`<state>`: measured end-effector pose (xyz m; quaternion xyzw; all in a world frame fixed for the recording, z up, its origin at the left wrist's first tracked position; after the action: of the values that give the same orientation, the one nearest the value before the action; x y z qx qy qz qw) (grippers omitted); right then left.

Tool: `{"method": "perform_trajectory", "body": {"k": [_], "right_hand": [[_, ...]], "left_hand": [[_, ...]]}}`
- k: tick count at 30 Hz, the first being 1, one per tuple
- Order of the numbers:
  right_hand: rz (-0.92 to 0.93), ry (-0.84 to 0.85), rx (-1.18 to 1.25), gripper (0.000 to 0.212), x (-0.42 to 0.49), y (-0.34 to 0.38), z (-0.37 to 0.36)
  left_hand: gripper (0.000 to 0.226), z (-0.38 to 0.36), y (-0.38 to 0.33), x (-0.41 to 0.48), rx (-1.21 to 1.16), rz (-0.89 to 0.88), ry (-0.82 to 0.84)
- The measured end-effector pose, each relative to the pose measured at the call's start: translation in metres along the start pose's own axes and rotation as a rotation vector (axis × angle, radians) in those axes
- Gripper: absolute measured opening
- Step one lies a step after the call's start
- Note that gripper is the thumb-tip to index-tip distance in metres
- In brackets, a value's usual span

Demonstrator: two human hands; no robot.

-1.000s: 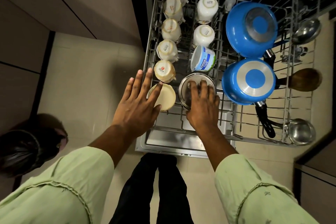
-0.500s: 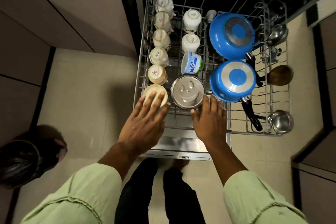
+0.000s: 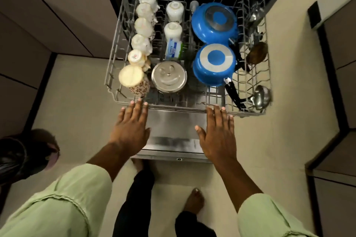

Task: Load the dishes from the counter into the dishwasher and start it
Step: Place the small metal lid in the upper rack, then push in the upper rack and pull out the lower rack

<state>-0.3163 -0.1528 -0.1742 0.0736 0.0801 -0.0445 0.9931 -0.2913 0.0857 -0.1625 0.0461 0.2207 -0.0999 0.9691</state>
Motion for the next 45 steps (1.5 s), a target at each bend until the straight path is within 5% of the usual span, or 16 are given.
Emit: {"method": "perform_trajectory", "body": {"k": [7, 23, 33, 38, 45], "right_hand": [[0.037, -0.047, -0.087, 0.085, -0.016, -0.023, -0.014], [0.070, -0.870, -0.037, 0.081, 0.029, -0.034, -0.106], [0.061, -1.222, -0.015, 0.083, 0.059, -0.032, -0.123], [0.082, -1.315, -0.034, 0.084, 0.063, -0.034, -0.125], [-0.012, -1.189, -0.050, 0.083, 0.066, -0.023, -0.124]], "left_hand": [[0.077, -0.019, -0.025, -0.007, -0.056, -0.014, -0.114], [0.079, -0.109, -0.012, 0.061, -0.112, -0.157, -0.954], [0.079, -0.118, -0.022, 0.092, -0.118, -0.102, -1.300], [0.079, -0.119, -0.024, 0.096, -0.106, -0.087, -1.397], [0.083, -0.116, -0.026, 0.092, -0.167, -0.092, -1.340]]}}
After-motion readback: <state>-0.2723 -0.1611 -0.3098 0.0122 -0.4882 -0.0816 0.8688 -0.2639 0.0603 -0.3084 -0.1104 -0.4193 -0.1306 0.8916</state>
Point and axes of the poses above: each hand's wrist, its own x-axis towards the middle knuckle, its own z-axis out of the back of the hand, y = z × x, the point moved 4 cm from there along x, towards the middle knuckle, and after that the axes turned 3 degrees about -y, right-handed, at the moved point
